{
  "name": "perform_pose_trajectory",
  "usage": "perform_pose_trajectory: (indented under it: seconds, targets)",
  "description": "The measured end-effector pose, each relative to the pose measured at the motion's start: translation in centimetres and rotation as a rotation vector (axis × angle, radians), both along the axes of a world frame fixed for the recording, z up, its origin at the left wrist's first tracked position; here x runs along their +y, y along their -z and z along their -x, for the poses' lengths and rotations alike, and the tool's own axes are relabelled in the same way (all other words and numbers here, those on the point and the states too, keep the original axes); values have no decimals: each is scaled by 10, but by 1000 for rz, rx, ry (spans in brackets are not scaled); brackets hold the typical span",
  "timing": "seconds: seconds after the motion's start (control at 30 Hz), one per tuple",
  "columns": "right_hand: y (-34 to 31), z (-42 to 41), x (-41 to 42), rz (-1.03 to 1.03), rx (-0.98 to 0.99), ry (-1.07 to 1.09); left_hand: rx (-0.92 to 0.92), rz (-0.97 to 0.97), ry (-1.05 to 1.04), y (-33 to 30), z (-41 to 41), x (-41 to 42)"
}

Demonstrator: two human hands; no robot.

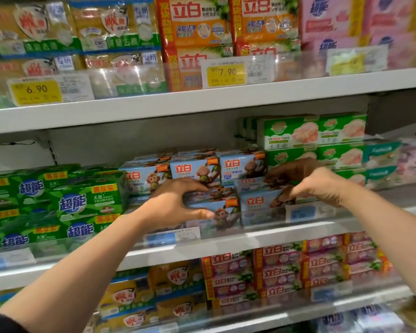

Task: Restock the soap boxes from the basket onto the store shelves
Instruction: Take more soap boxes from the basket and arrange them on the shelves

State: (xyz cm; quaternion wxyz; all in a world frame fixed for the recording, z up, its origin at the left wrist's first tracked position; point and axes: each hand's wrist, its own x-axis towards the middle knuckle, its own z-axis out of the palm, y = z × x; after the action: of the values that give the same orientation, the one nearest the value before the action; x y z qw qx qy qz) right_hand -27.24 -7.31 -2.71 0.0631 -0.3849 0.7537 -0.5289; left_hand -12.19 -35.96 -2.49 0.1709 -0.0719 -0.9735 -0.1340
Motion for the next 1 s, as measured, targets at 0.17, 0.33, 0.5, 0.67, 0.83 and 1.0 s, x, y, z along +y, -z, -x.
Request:
perform_pose_trajectory:
  seconds: [0.17,0.33,0.5,0.67,0.83,1.0]
  targets:
    - [6,0,-4,12,-27,28,61,90,73,16,-2,-8]
    - [2,-10,-5,-160,94,48,157,148,38,23,-4,-5]
    - [4,-14,-7,-242,216,134,342,235,-79,34,-12,6]
    - [7,-26,-14,-265,286,126,426,147,-207,46,-24,21]
    - [23,-47,9,-243,312,286,534,66,-140,72,-37,71]
    - [36,-89,106,-204,348,469,464,30,198,103,-29,157]
